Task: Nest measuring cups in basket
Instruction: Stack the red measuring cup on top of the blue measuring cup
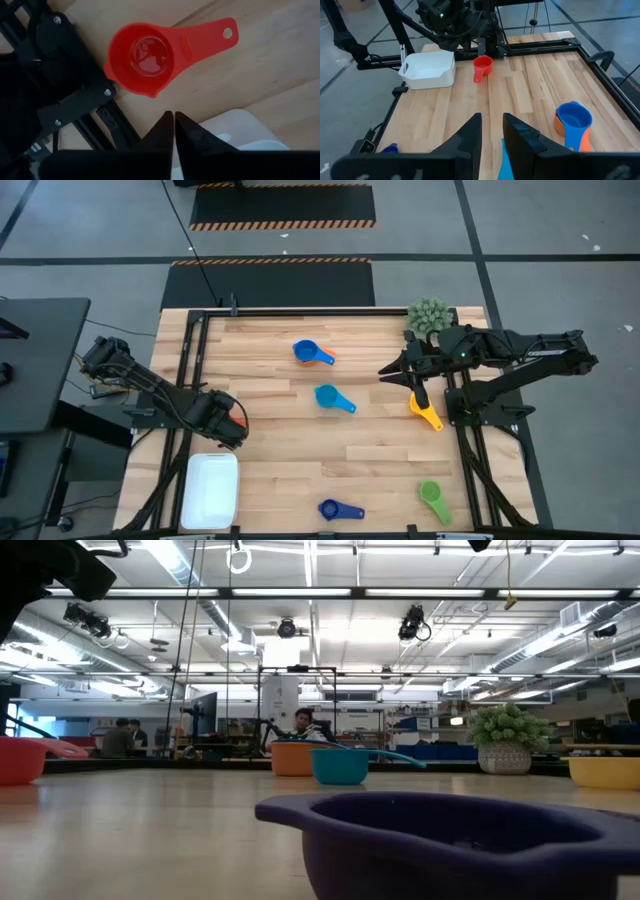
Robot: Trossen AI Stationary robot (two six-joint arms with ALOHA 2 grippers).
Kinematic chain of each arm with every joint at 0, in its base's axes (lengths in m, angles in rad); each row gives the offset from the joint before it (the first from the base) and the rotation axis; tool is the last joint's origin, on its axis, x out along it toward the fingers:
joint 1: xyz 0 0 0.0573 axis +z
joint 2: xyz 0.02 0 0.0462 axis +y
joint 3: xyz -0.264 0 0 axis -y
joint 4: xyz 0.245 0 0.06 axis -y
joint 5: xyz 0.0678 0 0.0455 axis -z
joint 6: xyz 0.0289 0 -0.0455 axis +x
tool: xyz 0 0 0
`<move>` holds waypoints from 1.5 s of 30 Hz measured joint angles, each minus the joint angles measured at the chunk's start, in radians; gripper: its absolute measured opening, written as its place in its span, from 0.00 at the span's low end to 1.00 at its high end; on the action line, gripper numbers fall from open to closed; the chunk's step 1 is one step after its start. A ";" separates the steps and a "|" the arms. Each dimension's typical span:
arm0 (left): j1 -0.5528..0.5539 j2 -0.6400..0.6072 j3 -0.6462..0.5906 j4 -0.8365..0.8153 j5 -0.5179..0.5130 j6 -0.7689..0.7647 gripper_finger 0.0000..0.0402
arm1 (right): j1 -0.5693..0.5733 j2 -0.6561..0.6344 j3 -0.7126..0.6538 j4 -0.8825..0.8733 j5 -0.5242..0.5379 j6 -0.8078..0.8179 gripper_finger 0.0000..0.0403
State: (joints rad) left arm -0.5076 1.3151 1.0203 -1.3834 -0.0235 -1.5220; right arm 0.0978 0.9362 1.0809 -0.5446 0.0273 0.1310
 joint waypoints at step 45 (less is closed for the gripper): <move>0.007 -0.002 -0.406 0.427 0.056 0.226 0.04 | 0.000 0.002 0.000 0.028 0.005 -0.088 0.20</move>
State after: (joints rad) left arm -0.5003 1.3135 0.6141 -0.9562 0.0326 -1.2959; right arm 0.0978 0.9379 1.0810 -0.5171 0.0322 0.0432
